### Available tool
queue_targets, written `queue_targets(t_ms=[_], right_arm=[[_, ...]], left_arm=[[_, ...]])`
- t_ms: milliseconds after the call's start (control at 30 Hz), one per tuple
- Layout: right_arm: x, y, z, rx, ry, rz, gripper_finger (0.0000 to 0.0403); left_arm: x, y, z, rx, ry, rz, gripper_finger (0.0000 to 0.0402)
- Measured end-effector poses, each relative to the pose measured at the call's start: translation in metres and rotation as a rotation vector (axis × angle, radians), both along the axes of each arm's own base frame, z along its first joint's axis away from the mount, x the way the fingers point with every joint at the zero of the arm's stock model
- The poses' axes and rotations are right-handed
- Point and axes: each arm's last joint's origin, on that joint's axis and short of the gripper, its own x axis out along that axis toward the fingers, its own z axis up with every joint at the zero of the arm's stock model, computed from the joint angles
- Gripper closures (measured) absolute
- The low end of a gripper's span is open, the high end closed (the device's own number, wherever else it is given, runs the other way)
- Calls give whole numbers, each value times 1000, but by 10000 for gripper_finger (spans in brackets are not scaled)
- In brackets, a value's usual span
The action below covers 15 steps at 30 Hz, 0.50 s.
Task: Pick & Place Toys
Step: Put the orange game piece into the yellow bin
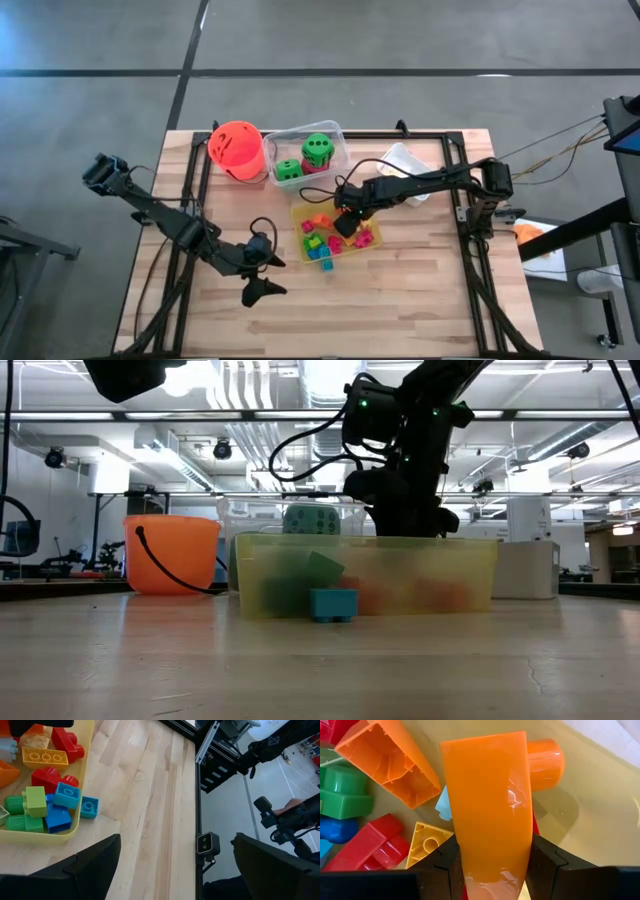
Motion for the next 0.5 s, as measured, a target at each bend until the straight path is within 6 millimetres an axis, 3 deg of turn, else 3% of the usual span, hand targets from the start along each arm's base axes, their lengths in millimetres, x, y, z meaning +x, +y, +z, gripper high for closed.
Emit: queue_targets(t_ms=[400, 500], right_arm=[[0, 1, 0, 5, 0, -2, 260], [0, 1, 0, 11, -2, -21, 215]], left_arm=[[0, 0, 0, 0, 0, 0, 27], [0, 0, 0, 0, 0, 0, 27]])
